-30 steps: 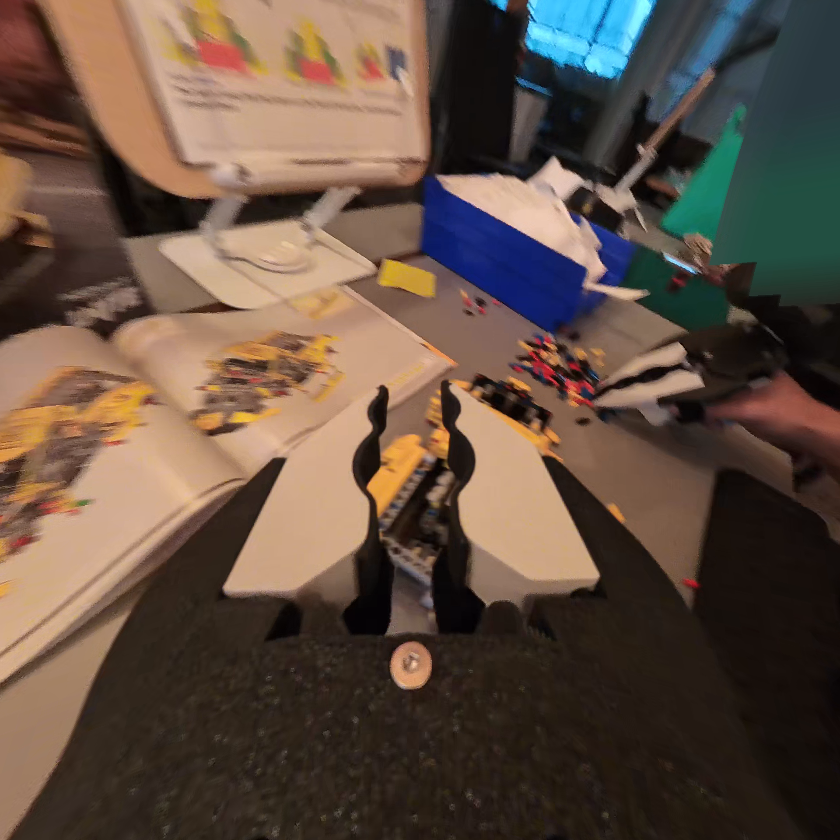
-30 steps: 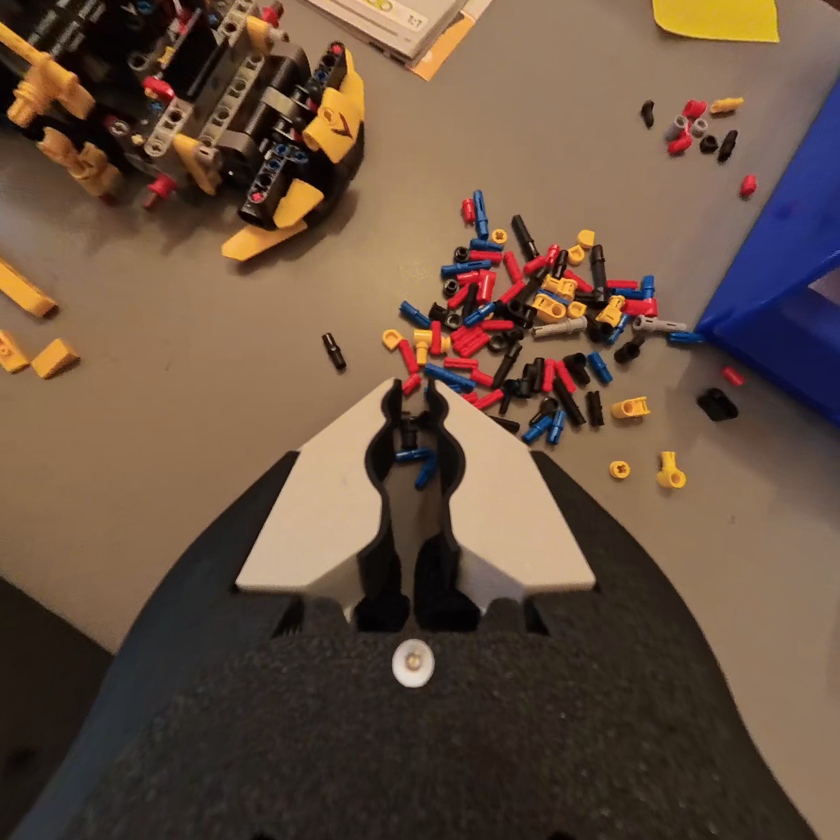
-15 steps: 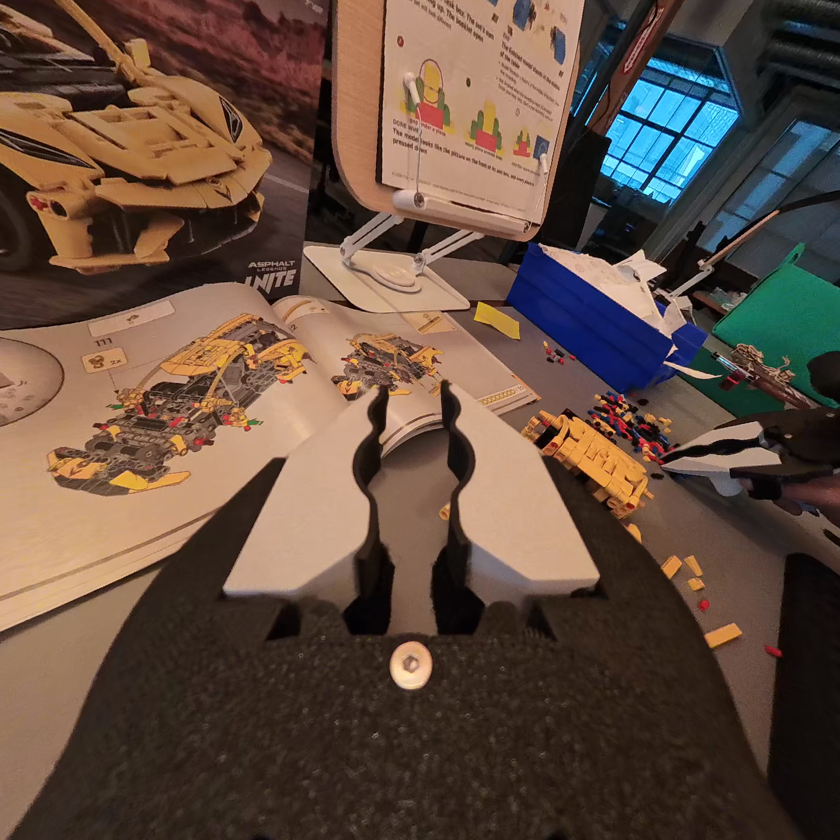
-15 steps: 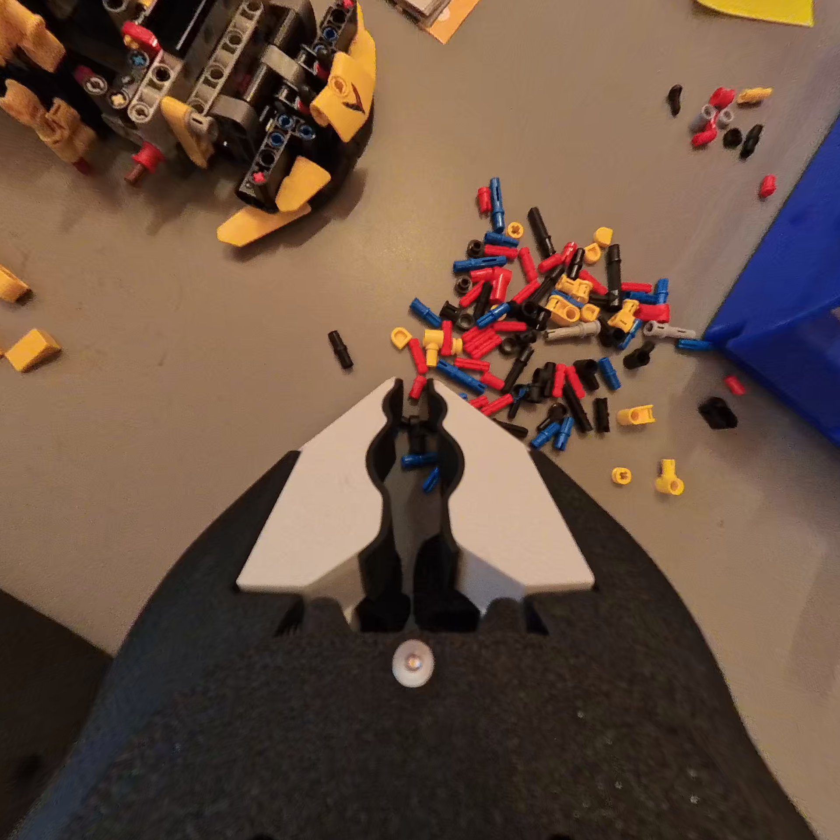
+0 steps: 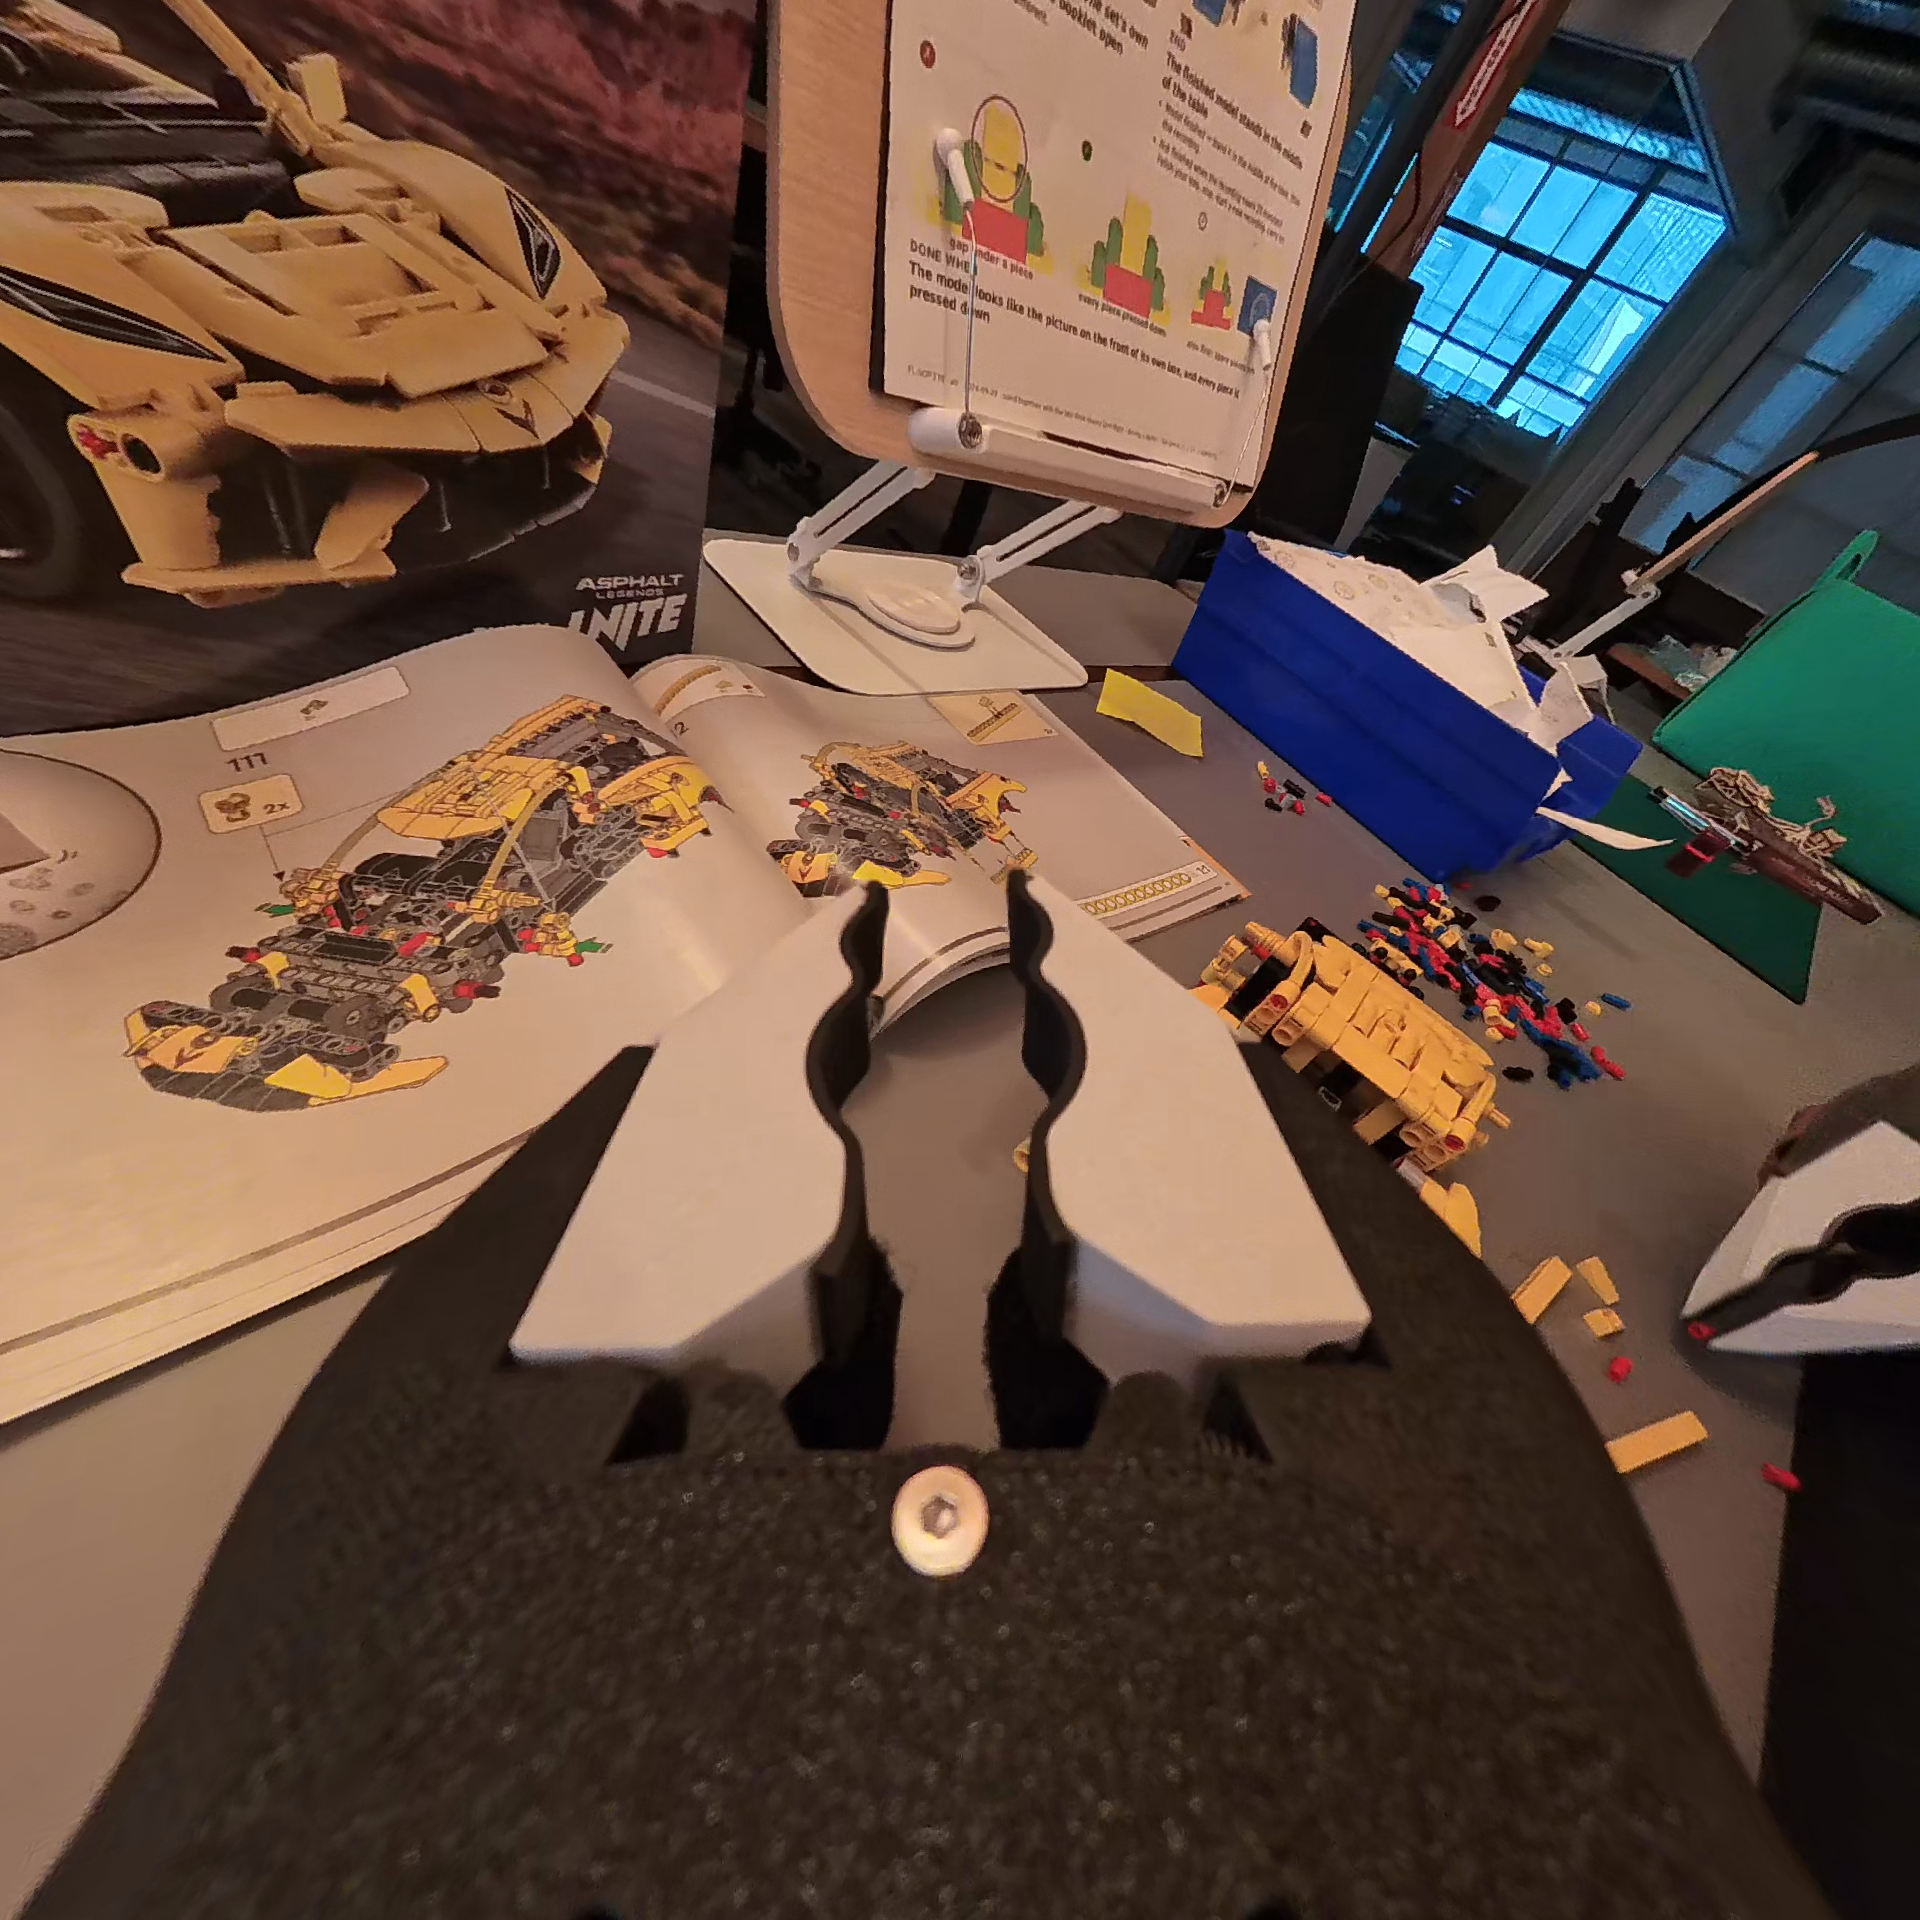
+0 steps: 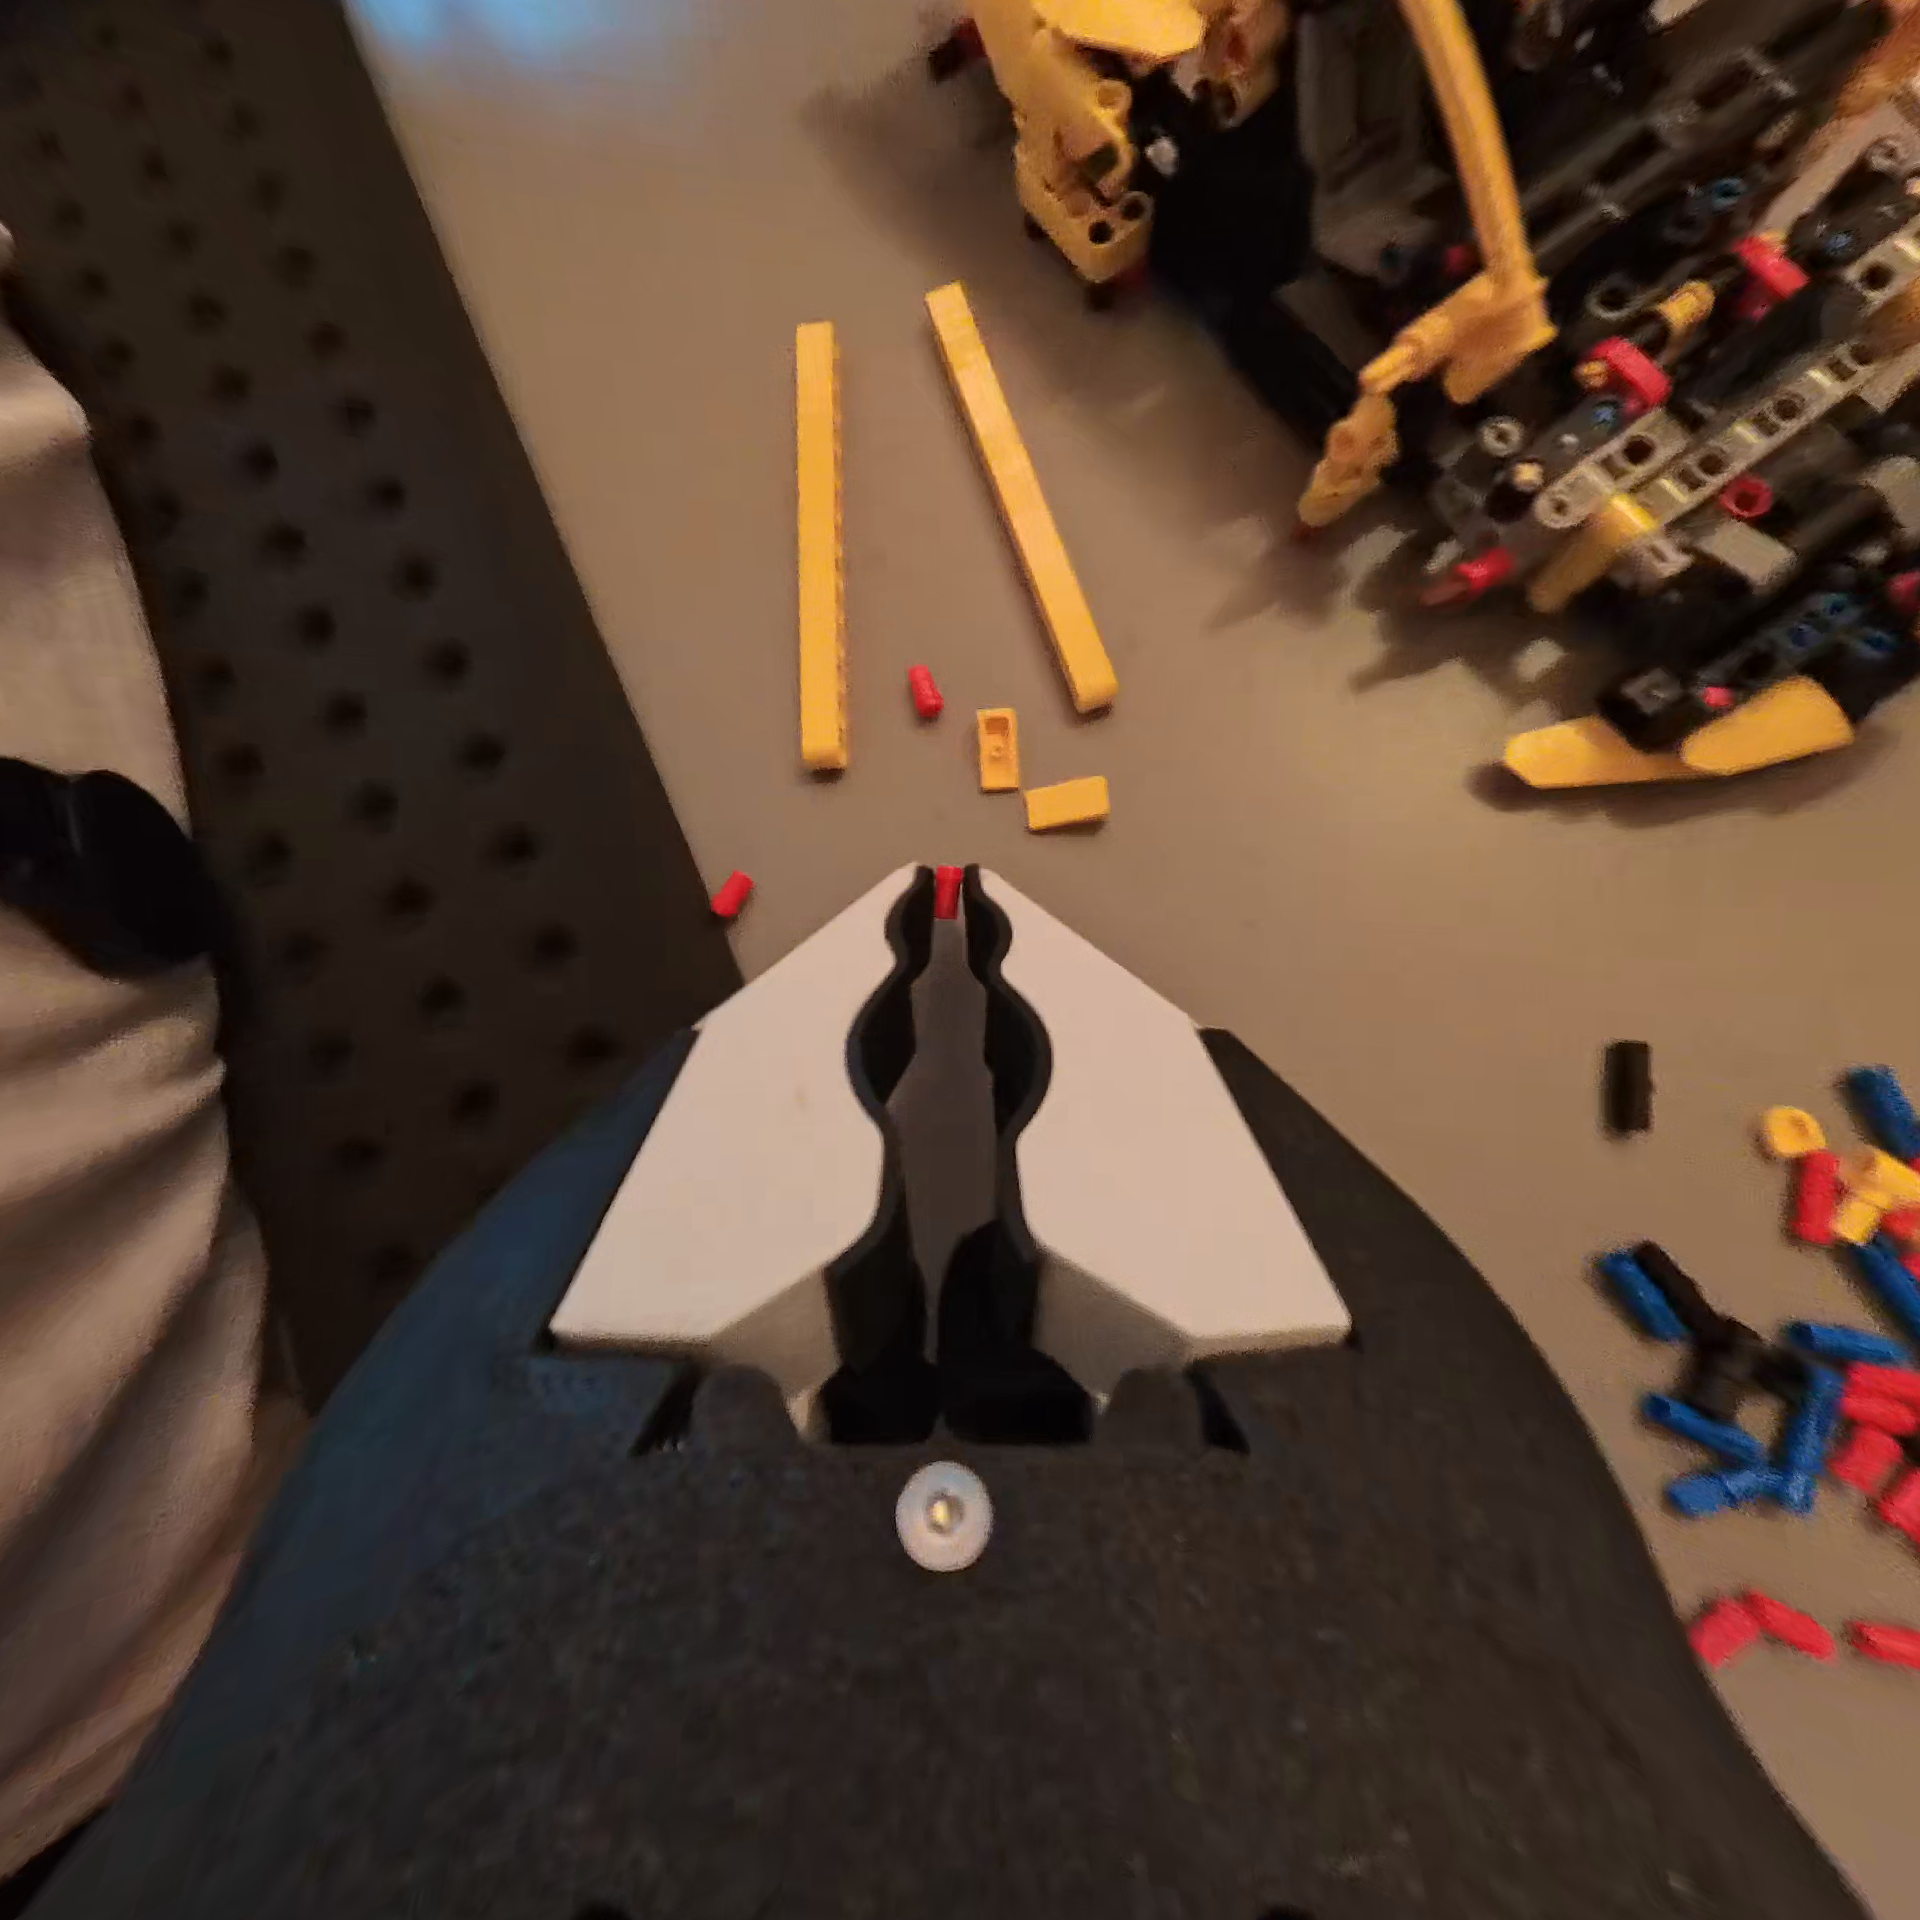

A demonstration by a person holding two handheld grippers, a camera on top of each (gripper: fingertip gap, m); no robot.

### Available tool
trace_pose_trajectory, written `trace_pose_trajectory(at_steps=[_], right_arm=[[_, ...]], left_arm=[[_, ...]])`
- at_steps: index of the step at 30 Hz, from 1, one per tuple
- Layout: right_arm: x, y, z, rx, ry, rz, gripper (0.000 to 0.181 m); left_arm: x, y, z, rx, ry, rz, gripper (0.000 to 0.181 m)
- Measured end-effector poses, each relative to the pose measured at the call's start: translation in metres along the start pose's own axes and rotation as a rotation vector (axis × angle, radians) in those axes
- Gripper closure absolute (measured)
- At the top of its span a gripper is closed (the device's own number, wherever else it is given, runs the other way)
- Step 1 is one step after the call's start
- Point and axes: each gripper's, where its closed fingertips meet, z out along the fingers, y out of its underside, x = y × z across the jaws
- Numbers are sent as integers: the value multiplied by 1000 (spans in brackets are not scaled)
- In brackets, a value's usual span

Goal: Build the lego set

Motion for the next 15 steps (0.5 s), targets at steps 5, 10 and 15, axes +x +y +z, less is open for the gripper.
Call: trace_pose_trajectory(at_steps=[5,10,15], right_arm=[[-1,0,15,-20,20,-2,177],[9,-2,0,32,51,39,164],[98,43,-69,41,391,164,164]], left_arm=[[2,3,1,-18,-16,37,158],[2,5,2,-27,-20,48,158],[3,5,3,-25,-11,38,158]])
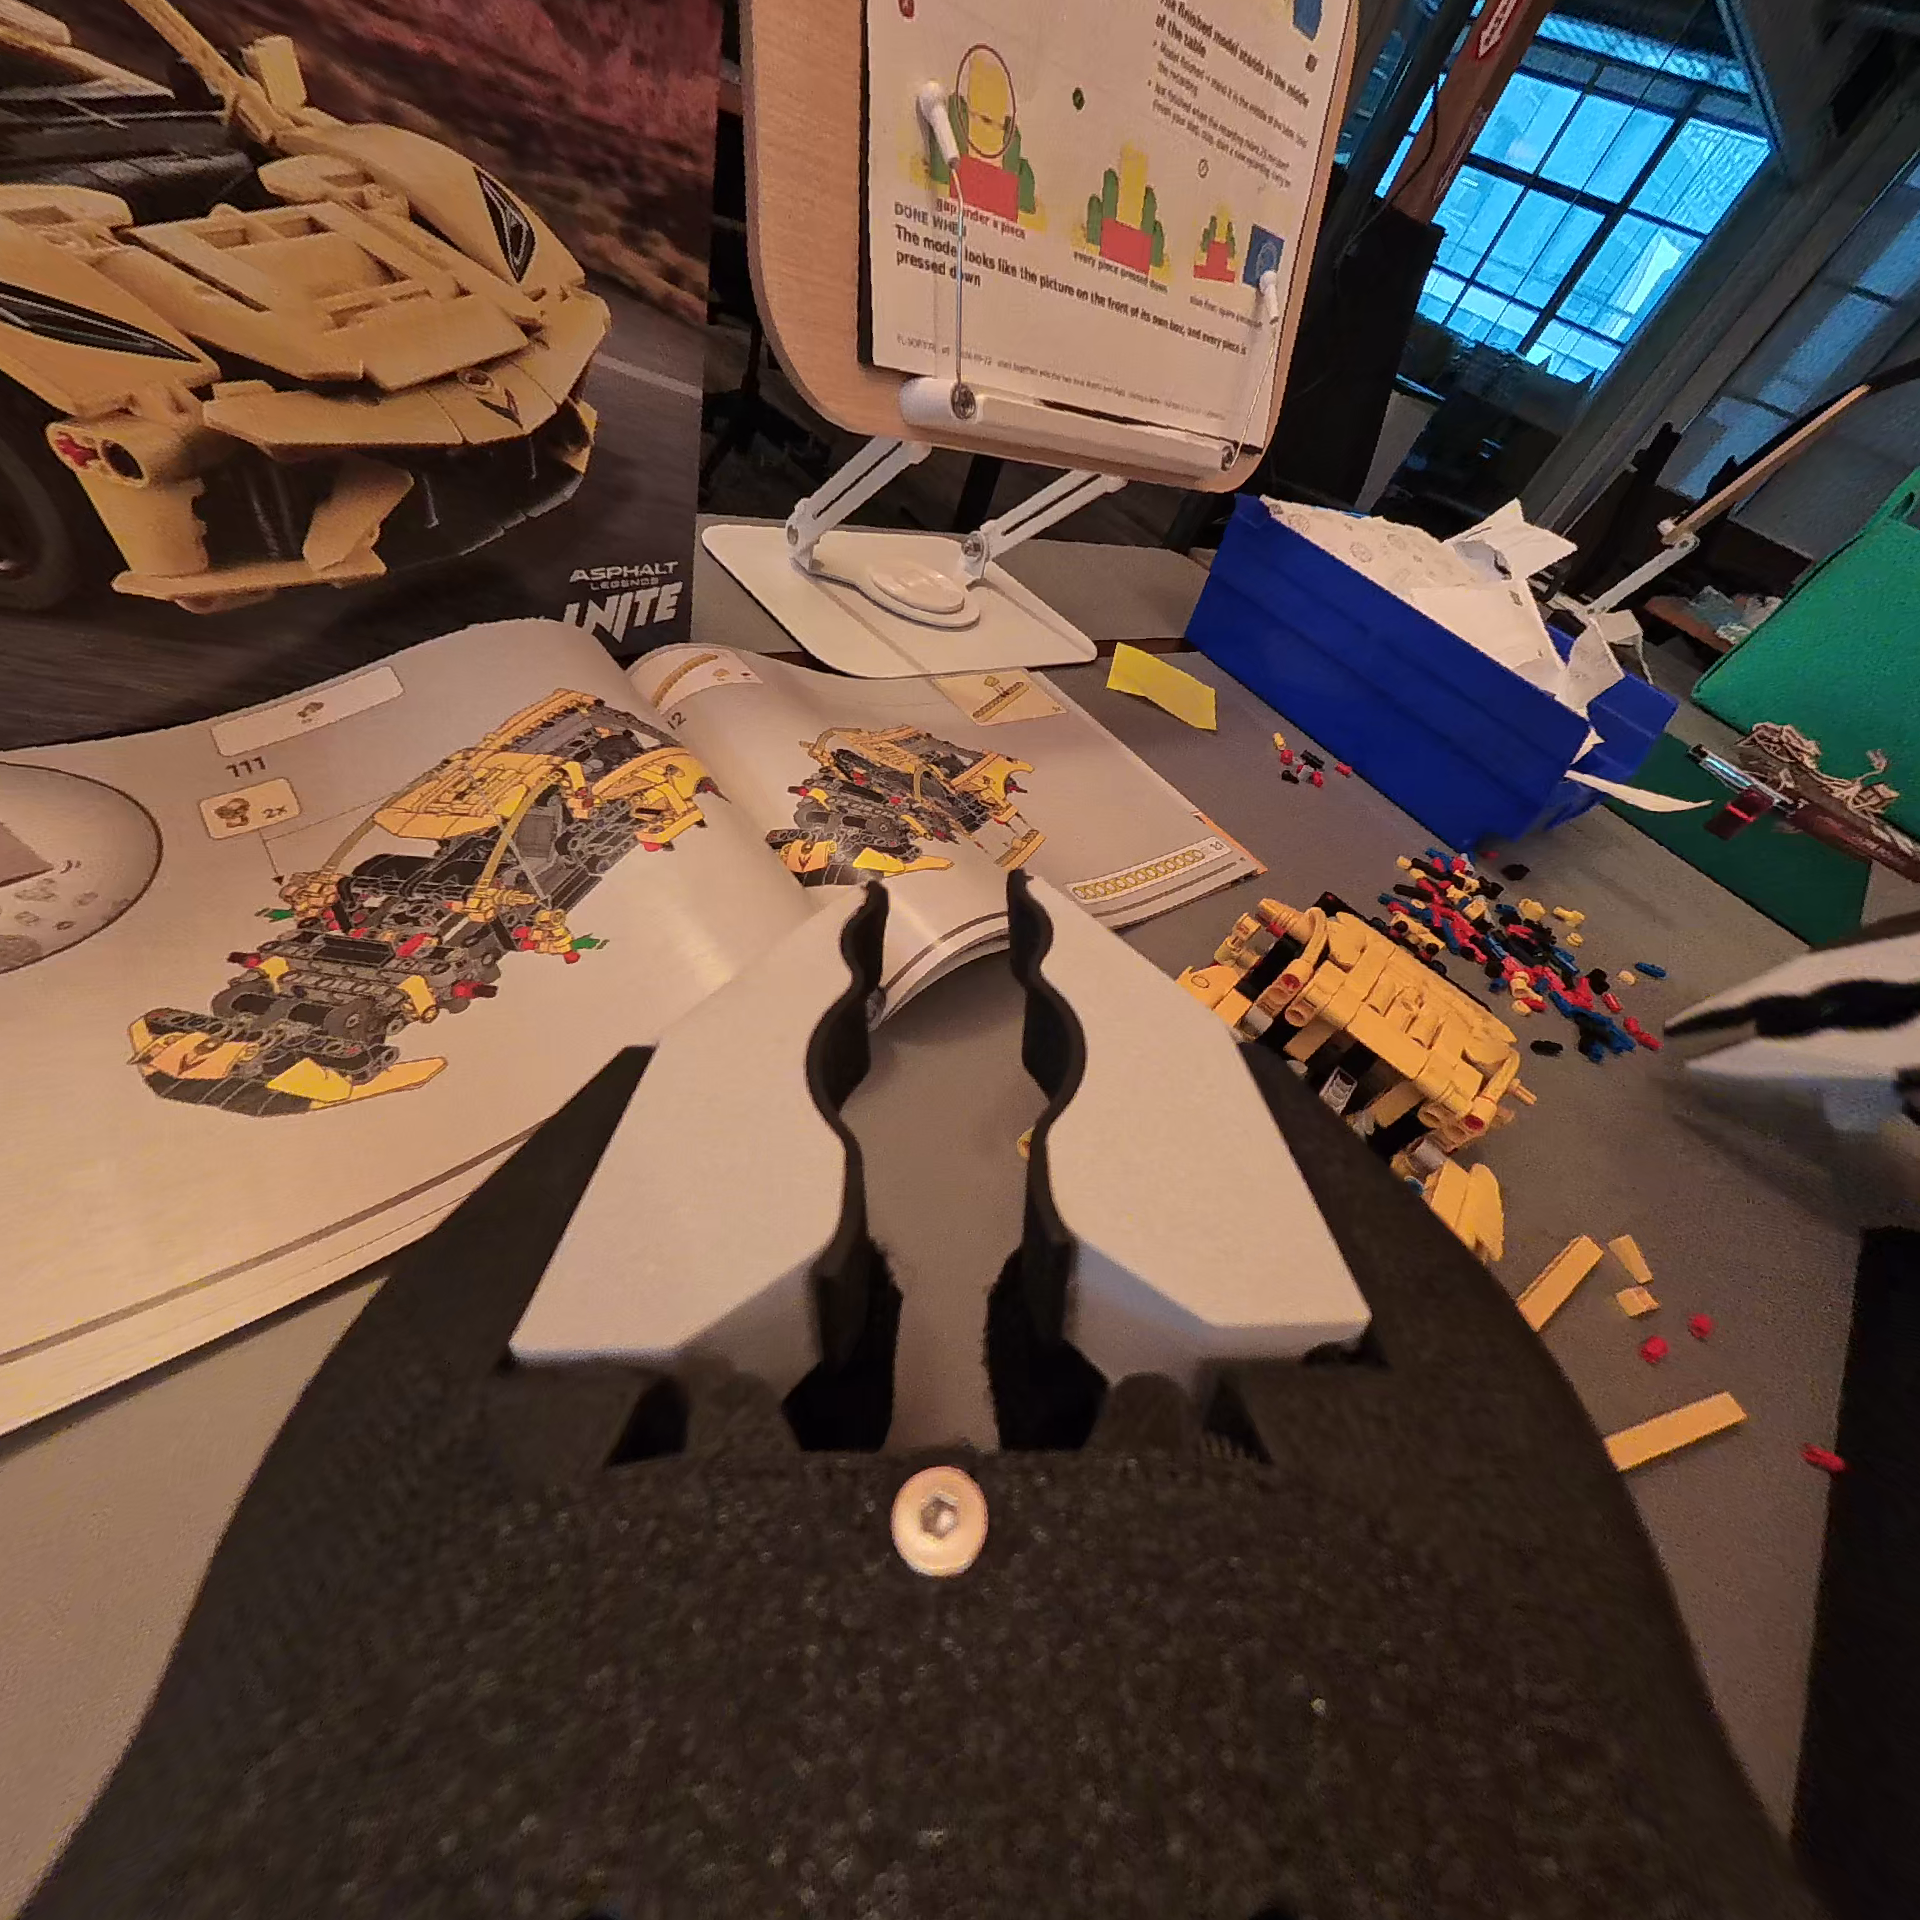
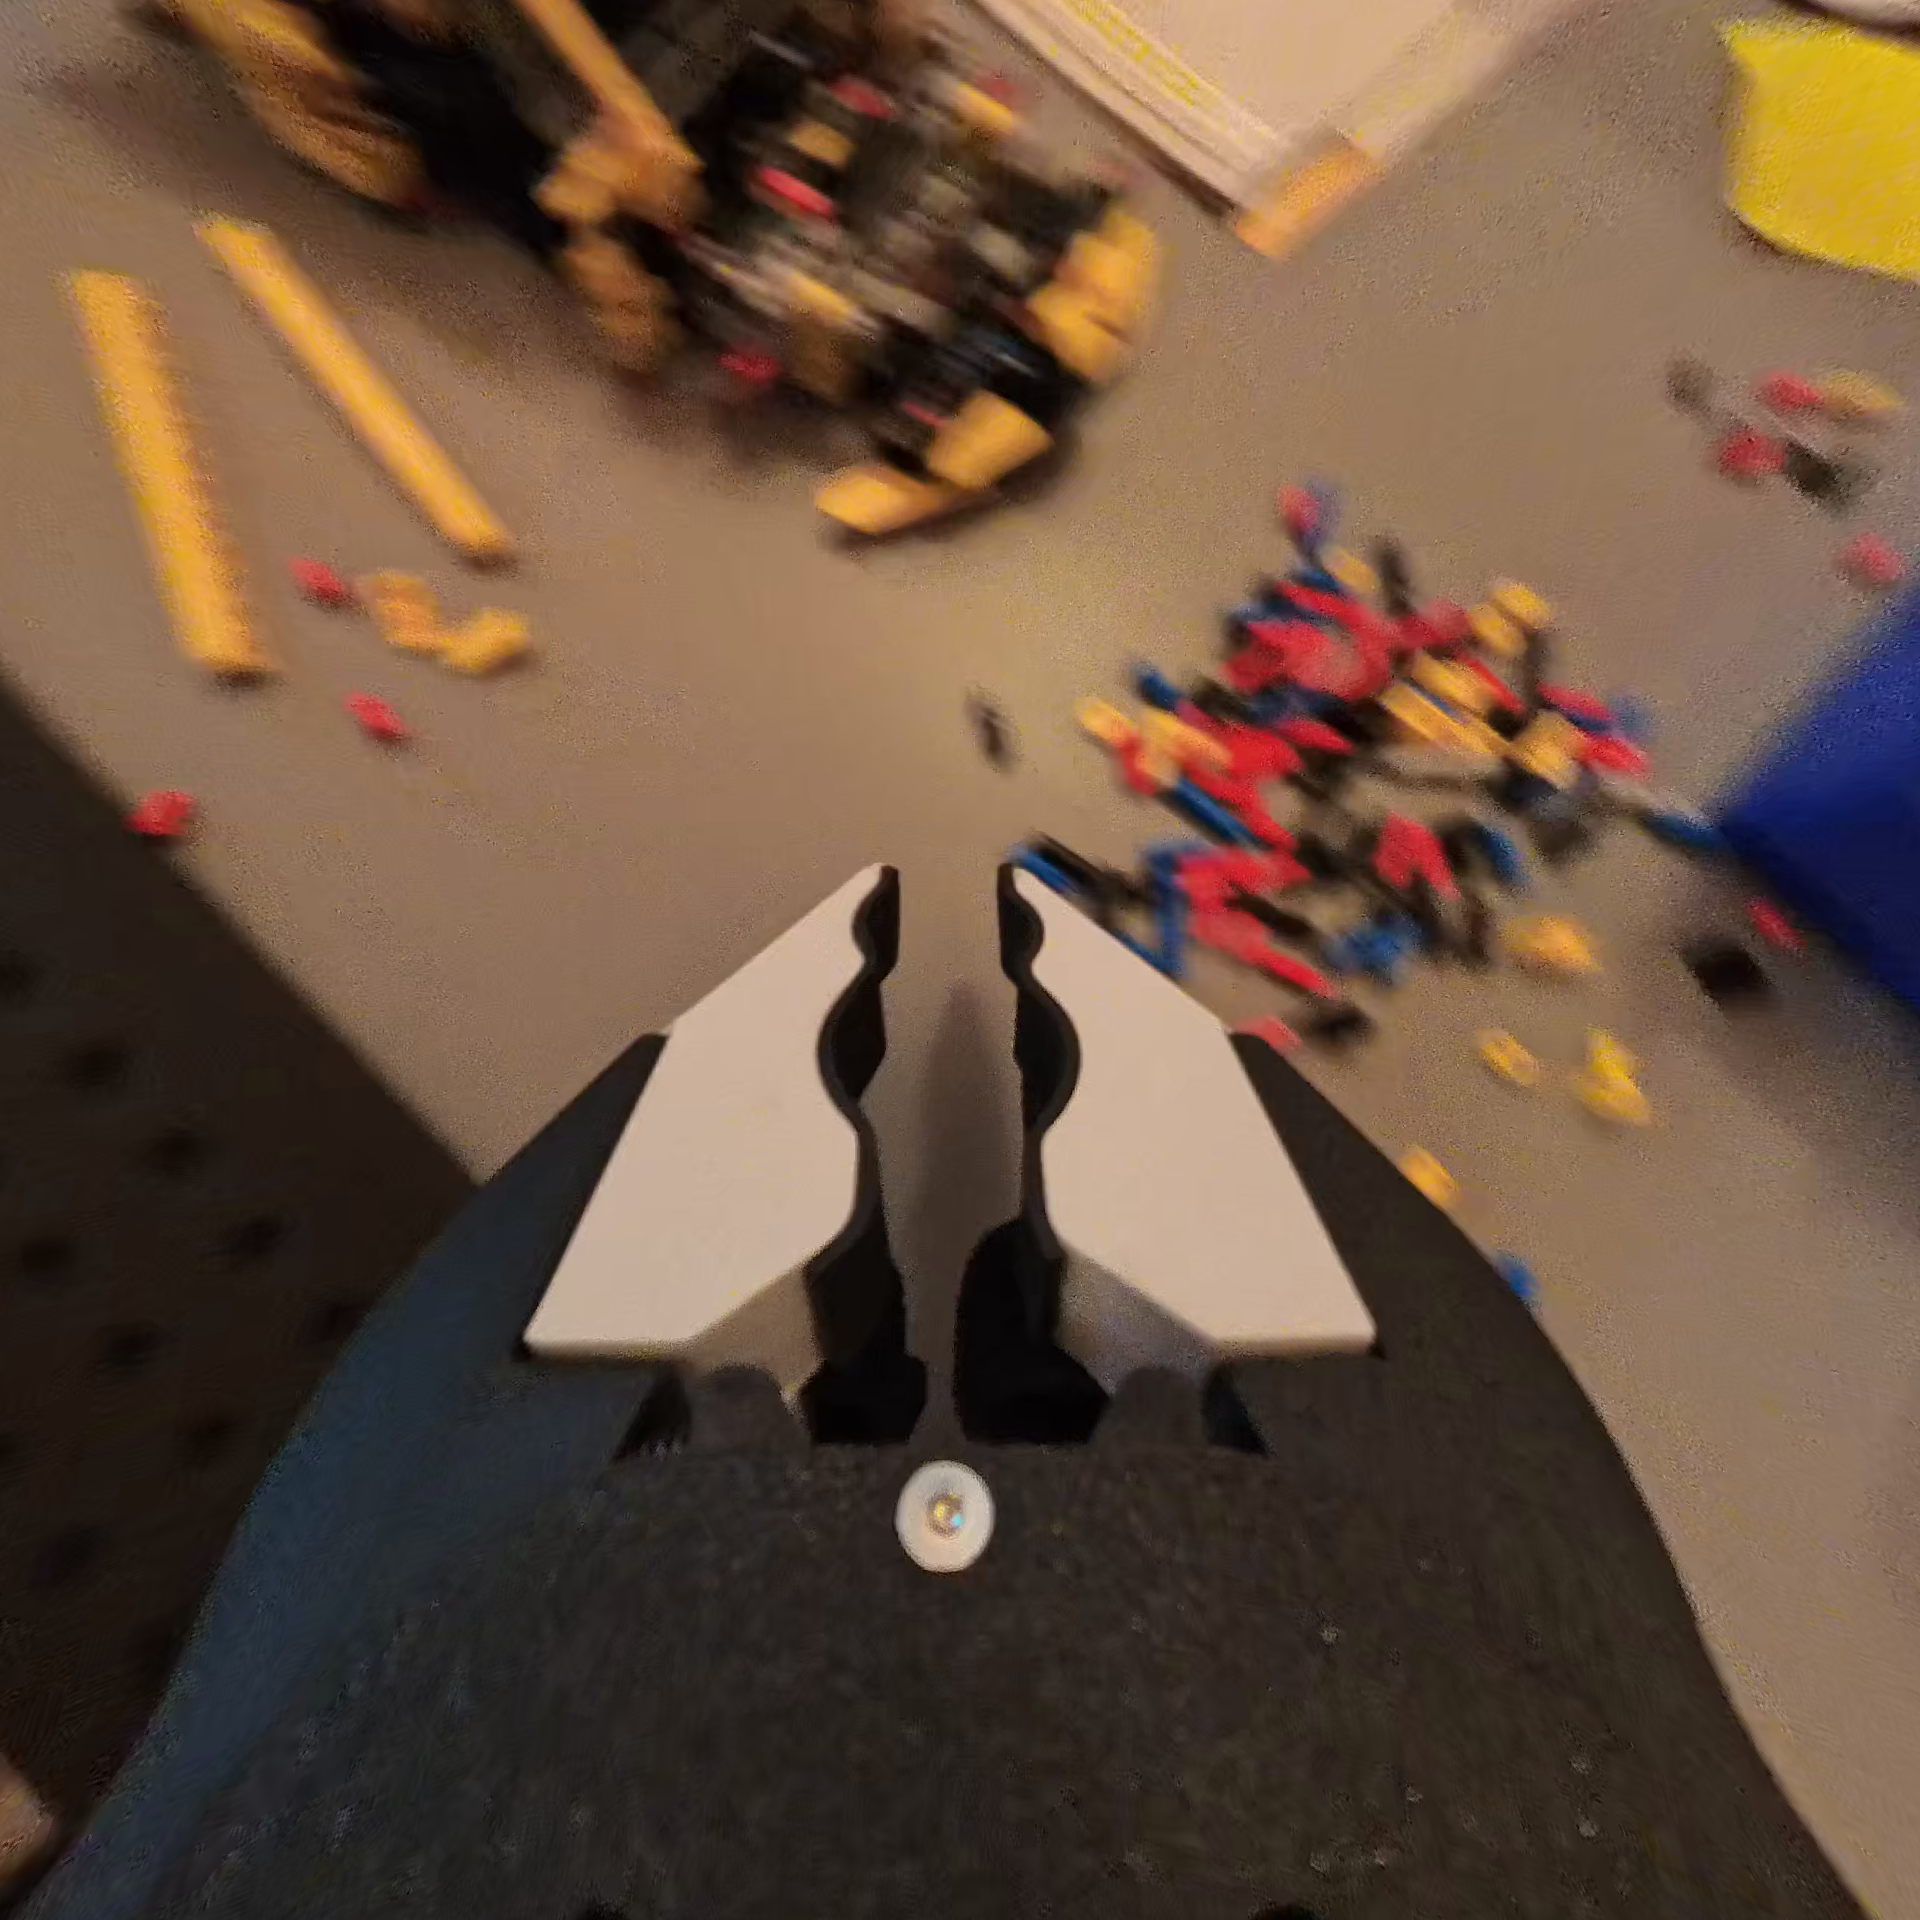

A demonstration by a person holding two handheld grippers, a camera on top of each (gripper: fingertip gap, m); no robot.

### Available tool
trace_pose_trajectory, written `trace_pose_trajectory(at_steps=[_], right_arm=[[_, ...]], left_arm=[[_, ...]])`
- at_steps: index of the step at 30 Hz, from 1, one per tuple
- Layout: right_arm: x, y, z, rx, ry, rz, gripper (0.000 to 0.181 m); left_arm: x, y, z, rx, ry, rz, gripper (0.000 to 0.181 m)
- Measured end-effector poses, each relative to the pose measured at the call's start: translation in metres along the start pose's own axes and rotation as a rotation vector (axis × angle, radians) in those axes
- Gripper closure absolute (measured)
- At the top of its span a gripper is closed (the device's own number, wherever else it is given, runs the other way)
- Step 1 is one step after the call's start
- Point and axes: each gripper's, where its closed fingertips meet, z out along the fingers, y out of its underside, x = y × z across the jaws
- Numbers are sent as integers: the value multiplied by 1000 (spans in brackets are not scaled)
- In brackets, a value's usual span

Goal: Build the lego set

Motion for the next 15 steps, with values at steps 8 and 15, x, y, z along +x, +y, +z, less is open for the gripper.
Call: trace_pose_trajectory(at_steps=[8,15], right_arm=[[45,45,-4,-69,122,137,168],[21,25,-9,-43,30,105,177]], left_arm=[[0,4,3,-18,-3,7,158],[-2,4,2,-17,-6,2,158]])
